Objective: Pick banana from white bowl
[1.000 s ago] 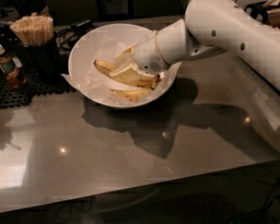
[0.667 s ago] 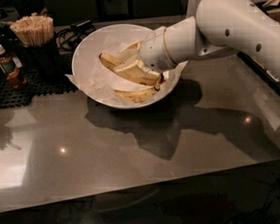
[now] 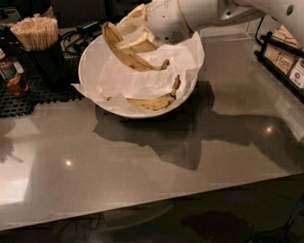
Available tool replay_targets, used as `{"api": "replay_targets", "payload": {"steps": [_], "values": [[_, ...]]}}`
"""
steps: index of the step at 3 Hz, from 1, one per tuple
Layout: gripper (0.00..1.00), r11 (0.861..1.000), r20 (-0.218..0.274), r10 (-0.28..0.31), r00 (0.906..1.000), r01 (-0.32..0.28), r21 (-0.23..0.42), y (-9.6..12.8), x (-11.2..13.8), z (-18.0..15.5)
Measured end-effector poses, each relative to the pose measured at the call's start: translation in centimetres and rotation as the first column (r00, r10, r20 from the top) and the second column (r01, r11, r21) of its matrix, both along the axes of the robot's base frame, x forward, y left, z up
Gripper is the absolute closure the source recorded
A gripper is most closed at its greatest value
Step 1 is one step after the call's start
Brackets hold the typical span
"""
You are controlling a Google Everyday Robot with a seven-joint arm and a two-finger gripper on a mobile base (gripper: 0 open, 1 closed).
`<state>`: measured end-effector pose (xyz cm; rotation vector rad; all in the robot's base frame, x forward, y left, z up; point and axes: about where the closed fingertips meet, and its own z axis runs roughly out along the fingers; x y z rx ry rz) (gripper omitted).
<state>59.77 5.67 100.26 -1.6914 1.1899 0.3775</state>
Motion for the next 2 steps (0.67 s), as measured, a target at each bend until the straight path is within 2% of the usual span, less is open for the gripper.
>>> {"api": "replay_targets", "payload": {"steps": [1, 2], "values": [[1.0, 0.998, 0.141, 0.059, 0.9883, -0.058, -0.01, 0.1, -1.4, 4.4], [1.0, 0.996, 0.221, 0.068, 0.9729, -0.08, 0.046, -0.3, -4.1, 6.4]]}}
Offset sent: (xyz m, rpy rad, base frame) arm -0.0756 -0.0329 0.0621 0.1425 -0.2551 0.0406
